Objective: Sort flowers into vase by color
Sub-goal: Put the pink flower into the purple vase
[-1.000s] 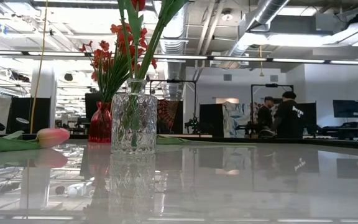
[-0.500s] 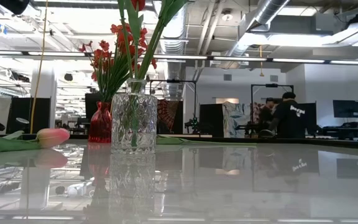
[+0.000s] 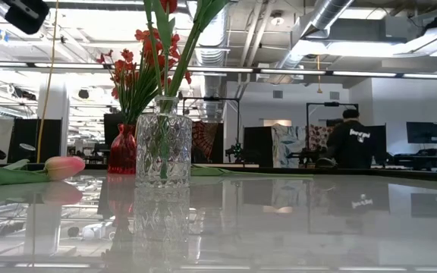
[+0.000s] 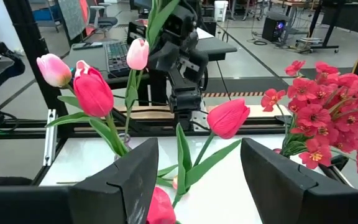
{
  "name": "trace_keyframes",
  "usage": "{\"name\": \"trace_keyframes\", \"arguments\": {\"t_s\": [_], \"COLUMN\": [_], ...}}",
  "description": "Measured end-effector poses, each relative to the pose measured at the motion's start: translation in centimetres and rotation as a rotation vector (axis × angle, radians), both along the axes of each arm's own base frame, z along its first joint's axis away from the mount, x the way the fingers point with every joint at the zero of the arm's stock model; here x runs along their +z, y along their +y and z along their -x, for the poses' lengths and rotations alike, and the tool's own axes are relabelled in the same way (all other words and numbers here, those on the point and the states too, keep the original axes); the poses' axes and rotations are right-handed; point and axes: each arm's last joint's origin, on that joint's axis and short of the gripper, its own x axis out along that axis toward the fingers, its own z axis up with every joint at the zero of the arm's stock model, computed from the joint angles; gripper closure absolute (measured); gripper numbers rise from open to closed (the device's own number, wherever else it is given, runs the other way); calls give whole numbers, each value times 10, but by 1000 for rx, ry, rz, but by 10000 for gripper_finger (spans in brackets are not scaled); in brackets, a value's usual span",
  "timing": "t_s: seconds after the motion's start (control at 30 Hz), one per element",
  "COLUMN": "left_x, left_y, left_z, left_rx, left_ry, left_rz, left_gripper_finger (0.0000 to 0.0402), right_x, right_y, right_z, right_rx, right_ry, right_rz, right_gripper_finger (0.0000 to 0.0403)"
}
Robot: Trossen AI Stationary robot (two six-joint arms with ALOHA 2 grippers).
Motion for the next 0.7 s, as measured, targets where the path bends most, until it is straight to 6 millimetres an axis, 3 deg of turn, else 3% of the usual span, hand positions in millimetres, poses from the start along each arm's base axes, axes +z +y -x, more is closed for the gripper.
{"name": "trace_keyframes", "arguments": {"t_s": [0.5,0.7], "left_x": [4,-17], "left_y": [-1,0], "left_z": [0,-22], "left_rx": [-29,-114], "left_ry": [-29,-93], "left_rz": [44,120], "left_gripper_finger": [401,401], "right_x": [0,0], "right_y": [0,-2], "right_z": [0,0], "right_rx": [1,-5], "right_ry": [0,0], "right_rz": [3,6], "right_gripper_finger": [148,148]}}
